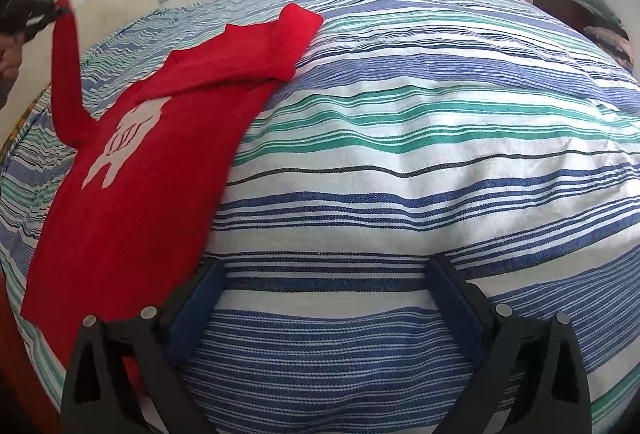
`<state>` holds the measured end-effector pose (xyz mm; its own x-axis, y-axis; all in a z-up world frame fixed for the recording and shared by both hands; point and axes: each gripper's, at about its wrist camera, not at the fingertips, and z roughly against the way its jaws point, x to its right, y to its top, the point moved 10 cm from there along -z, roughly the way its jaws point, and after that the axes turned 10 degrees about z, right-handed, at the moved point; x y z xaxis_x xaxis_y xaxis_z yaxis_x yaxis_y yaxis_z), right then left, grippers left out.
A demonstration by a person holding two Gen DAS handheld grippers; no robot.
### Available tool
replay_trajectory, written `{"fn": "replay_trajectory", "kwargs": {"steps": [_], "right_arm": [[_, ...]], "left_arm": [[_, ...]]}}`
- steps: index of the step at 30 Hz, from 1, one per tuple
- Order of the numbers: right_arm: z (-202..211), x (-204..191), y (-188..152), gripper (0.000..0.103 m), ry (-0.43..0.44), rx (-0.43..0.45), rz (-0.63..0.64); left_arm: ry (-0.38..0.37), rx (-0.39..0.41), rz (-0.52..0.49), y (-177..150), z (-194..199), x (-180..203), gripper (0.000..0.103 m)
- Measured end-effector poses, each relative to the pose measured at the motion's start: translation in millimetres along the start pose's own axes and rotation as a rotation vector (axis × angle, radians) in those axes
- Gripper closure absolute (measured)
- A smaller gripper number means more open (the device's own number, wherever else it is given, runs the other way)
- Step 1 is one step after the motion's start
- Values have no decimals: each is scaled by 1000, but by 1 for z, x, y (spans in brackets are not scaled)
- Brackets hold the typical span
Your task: Fold small clothes
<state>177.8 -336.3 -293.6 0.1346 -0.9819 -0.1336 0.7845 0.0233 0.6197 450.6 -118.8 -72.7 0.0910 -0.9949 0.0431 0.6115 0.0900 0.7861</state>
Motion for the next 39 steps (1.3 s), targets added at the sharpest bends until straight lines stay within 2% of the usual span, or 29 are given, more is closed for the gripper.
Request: {"fn": "replay_trajectory", "kwargs": {"steps": [1, 3, 4, 6, 8, 9, 11, 14, 17, 20, 23, 25, 27, 28, 29, 30, 32, 33, 39], "right_arm": [[0, 0, 0, 3, 0, -1, 0], [0, 0, 0, 3, 2, -2, 1], [0, 0, 0, 3, 3, -2, 1], [1, -1, -1, 3, 7, -2, 2], [1, -1, -1, 3, 12, -2, 1], [1, -1, -2, 3, 14, -3, 0], [0, -1, -1, 1, 18, -8, 4], [-2, -3, -1, 0, 13, -13, 13], [-2, -3, -1, 0, 11, -12, 14], [-2, -3, -1, 0, 9, -11, 16], [-2, -3, -1, 0, 7, -7, 18], [-2, -3, -1, 0, 5, -4, 20], [-1, -3, -2, 0, 3, -1, 20], [-1, -3, -2, 0, 3, 0, 21], [-1, -3, -2, 0, 2, 1, 21], [0, -3, -2, 0, 2, 2, 21], [0, -3, -2, 0, 1, 1, 22], [-1, -3, -2, 0, 0, 0, 22], [0, -2, -2, 0, 0, -2, 24]], "left_arm": [[18, -66, -51, -31, -11, 18, 31], [43, -229, -169, -120, -25, 48, 44], [24, -291, -199, -156, -22, 50, 57], [-61, -392, -215, -218, 3, 54, 59], [-115, -413, -198, -244, 40, 32, 55], [-128, -415, -184, -248, 54, 18, 51], [-138, -398, -131, -240, 79, -22, 32], [-53, -364, -4, -212, 82, -108, 28], [12, -399, 150, -202, 60, -177, 30], [0, -407, 201, -195, 42, -198, 30], [-51, -435, 179, -188, 14, -186, 28], [-7, -432, 176, -184, -5, -187, 28], [66, -413, 217, -180, -25, -196, 31], [81, -400, 247, -178, -30, -200, 53], [97, -384, 293, -175, -39, -211, 90], [87, -397, 341, -179, -44, -216, 97], [70, -388, 466, -185, -42, -226, 98], [69, -382, 486, -187, -38, -228, 98], [57, -386, 453, -201, -16, -231, 87]]}}
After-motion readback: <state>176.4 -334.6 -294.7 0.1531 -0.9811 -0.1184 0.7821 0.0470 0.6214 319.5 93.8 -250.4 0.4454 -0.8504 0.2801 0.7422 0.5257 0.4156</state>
